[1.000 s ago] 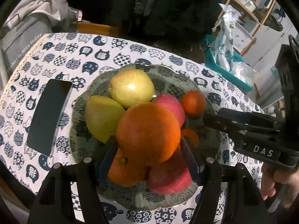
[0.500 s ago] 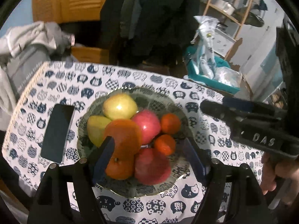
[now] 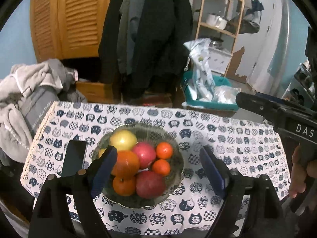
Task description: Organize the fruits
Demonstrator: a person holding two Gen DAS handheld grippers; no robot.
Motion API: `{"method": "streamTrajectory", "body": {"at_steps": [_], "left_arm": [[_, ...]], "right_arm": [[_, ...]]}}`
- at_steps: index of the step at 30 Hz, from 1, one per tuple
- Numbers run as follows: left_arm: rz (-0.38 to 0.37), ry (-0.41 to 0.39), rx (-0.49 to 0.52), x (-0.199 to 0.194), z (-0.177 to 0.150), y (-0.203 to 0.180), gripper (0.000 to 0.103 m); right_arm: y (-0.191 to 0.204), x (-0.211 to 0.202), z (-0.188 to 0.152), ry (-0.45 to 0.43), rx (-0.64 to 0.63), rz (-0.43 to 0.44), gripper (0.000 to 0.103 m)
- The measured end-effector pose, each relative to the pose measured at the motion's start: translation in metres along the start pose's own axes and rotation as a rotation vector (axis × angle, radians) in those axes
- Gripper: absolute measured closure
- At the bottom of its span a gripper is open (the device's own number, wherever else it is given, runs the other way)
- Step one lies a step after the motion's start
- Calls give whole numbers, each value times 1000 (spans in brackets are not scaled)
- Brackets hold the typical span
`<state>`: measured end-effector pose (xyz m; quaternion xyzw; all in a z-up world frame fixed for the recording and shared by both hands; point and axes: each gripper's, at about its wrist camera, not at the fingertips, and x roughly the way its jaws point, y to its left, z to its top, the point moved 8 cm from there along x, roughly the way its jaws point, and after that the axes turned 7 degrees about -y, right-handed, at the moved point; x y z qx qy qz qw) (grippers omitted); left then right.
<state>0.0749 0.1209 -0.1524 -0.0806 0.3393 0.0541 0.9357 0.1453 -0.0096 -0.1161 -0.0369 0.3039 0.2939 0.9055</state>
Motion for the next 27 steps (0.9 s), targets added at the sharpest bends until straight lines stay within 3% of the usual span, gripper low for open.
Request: {"method": "streamTrajectory", "body": {"at_steps": [7,15,27], "left_arm": [[-6,-48,16,-26,17,-13,13],[2,-85,40,-45,25,-26,3],[5,-133,97,-66,38,-54,1]], "right_arm": [[-12,-39,7,-71,-15,-20,28],[-29,-72,5,-117,-6,-23,26],[-57,-98,-4,-155,-18,-73,26]]}}
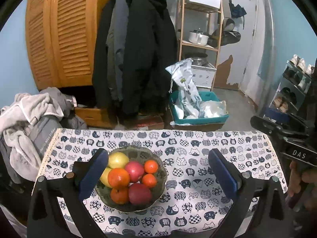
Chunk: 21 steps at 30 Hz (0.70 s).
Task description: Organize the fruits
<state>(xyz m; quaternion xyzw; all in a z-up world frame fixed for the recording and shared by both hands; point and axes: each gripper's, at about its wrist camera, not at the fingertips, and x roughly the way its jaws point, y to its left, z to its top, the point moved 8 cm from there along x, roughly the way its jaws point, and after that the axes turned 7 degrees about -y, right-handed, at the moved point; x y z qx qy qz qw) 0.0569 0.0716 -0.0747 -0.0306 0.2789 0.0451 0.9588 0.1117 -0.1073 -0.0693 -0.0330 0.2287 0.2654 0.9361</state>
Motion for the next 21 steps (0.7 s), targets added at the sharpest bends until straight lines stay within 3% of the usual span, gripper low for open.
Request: {"method": "streamTrajectory", "body": {"at_steps": [7,21], "left_arm": [[33,-24,7,-4,7,-2,1],[72,25,-8,6,-2,4,1]], "right_arm": [[-10,-1,-5,9,13,-11,26],[-5,3,-10,32,-2,1,26]]}}
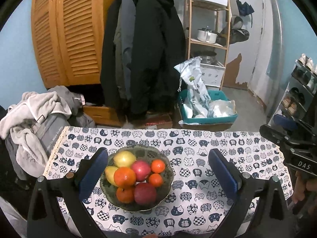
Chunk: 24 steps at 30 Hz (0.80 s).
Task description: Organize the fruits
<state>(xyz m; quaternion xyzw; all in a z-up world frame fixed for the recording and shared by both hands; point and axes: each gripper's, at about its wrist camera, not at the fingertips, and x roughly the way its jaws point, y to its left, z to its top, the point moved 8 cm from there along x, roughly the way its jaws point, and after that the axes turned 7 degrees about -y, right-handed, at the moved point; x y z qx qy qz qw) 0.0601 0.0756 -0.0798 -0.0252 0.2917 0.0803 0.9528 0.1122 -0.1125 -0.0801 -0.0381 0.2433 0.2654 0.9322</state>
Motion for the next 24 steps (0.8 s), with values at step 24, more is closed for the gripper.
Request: {"method": "streamTrajectory", "body": {"at_steps": [24], "left_arm": [[-3,39,-13,5,-6,0,1]], "right_arm": [[2,3,-2,9,-5,-2,26]]}}
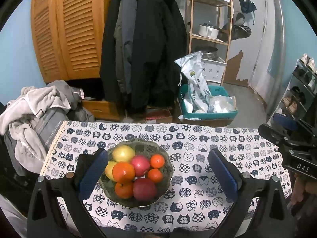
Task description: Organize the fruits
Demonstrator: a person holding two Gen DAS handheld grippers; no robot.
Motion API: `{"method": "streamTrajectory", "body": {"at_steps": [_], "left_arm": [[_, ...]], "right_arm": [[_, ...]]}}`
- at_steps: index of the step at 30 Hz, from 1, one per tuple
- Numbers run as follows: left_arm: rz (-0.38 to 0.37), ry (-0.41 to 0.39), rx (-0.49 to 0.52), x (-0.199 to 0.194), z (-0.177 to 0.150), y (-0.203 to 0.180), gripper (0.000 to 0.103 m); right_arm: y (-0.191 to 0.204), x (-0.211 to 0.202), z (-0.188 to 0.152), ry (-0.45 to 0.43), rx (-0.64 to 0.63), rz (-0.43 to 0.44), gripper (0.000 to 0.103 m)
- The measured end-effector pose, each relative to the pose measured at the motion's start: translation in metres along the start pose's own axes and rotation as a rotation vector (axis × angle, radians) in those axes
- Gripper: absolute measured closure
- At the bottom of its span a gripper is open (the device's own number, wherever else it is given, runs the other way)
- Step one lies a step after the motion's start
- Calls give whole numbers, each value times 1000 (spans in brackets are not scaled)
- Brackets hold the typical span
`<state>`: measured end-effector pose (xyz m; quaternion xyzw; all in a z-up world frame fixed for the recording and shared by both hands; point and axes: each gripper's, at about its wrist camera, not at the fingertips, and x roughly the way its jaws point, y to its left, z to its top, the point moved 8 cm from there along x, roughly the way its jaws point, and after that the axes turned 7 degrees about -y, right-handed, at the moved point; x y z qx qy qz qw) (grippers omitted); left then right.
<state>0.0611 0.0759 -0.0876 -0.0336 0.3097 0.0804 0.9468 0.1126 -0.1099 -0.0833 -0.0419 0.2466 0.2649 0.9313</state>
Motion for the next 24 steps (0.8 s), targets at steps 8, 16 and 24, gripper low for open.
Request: {"method": "streamTrajectory", "body": {"at_steps": [8,16,24], "left_arm": [[1,3,7,1,-2,-2,1],[-5,5,12,1,-4,-5,1],[-3,5,14,0,-5,-6,1]], "right_arm": [[0,0,0,1,0,-2,26],[1,0,0,1,-1,-1,26],[1,0,0,2,0,-1,26]]}}
